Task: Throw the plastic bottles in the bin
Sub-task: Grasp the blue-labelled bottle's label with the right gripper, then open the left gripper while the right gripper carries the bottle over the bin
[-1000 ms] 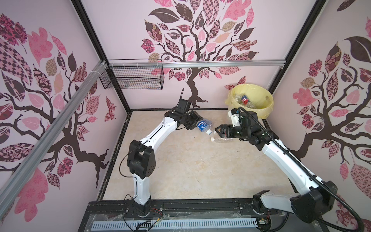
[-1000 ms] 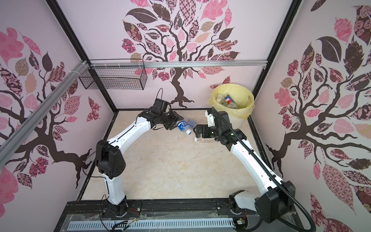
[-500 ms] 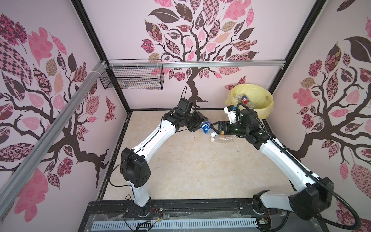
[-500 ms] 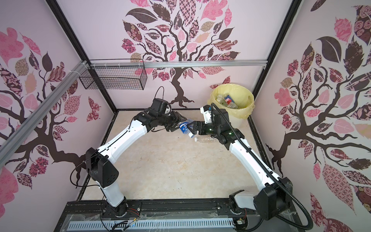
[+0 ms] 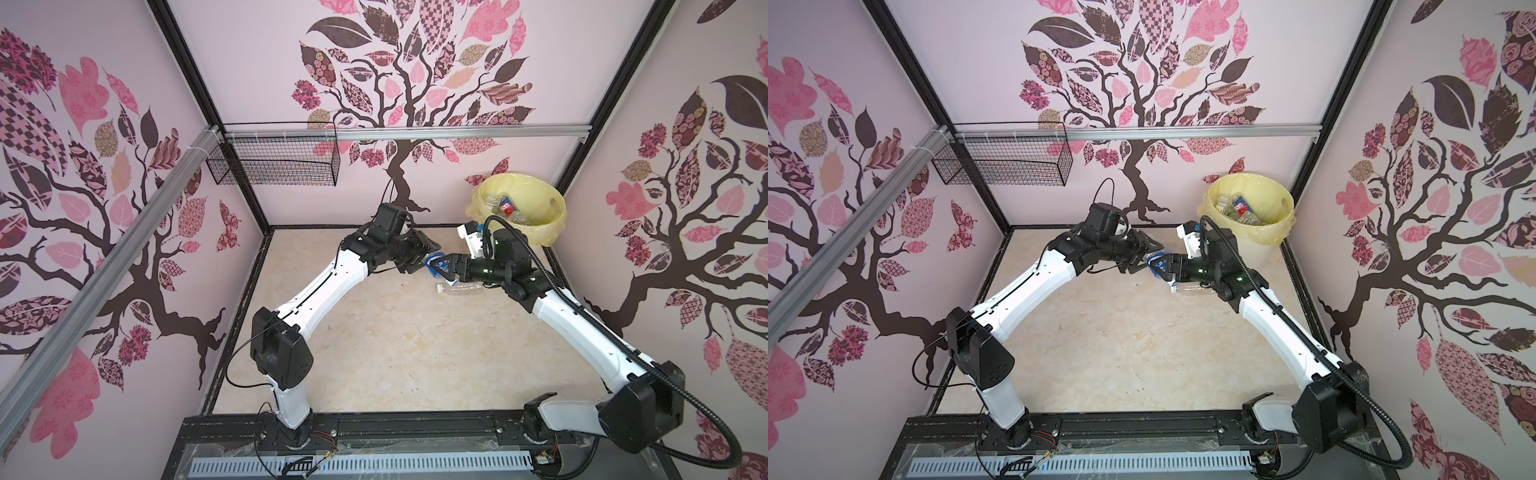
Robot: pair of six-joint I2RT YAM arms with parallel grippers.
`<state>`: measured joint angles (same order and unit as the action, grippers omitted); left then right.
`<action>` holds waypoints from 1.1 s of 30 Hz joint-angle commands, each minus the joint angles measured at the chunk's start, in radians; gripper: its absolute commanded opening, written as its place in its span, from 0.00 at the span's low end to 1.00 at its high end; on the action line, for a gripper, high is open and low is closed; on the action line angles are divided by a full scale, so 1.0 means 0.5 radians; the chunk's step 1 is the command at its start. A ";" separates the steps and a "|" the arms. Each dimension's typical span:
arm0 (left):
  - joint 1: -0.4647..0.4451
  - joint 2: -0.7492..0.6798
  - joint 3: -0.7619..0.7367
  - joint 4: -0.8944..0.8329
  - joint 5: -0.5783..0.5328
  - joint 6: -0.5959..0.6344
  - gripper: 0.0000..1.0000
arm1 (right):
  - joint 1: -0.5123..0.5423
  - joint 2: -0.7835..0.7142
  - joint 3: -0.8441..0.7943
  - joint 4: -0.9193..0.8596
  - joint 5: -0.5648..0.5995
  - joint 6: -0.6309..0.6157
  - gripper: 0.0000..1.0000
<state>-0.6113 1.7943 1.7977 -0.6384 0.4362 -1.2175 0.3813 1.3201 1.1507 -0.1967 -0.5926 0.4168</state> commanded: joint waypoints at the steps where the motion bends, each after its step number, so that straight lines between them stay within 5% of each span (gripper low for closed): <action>1: -0.001 -0.035 0.082 0.061 0.034 -0.050 0.54 | 0.016 0.049 0.018 0.035 -0.019 0.004 0.74; 5: -0.001 -0.056 0.088 0.071 0.060 -0.085 0.63 | 0.016 0.027 0.034 0.041 -0.006 0.007 0.67; 10: 0.033 -0.082 0.199 -0.031 0.023 -0.063 0.97 | 0.016 0.007 0.170 -0.105 0.152 -0.045 0.60; 19: 0.299 -0.154 0.590 -0.270 -0.098 0.060 0.97 | -0.002 0.065 0.707 -0.514 0.811 -0.224 0.58; 26: 0.305 -0.174 0.695 -0.274 -0.118 0.147 0.97 | -0.208 0.215 1.339 -0.710 1.468 -0.280 0.57; 33: 0.302 -0.228 0.614 -0.304 -0.118 0.205 0.97 | -0.385 0.561 1.743 -0.725 1.827 -0.483 0.62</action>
<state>-0.4587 1.7096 2.1239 -0.7753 0.3843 -1.1484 0.2115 1.5135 1.9732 -0.5148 0.2062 0.2337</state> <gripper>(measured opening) 0.972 0.652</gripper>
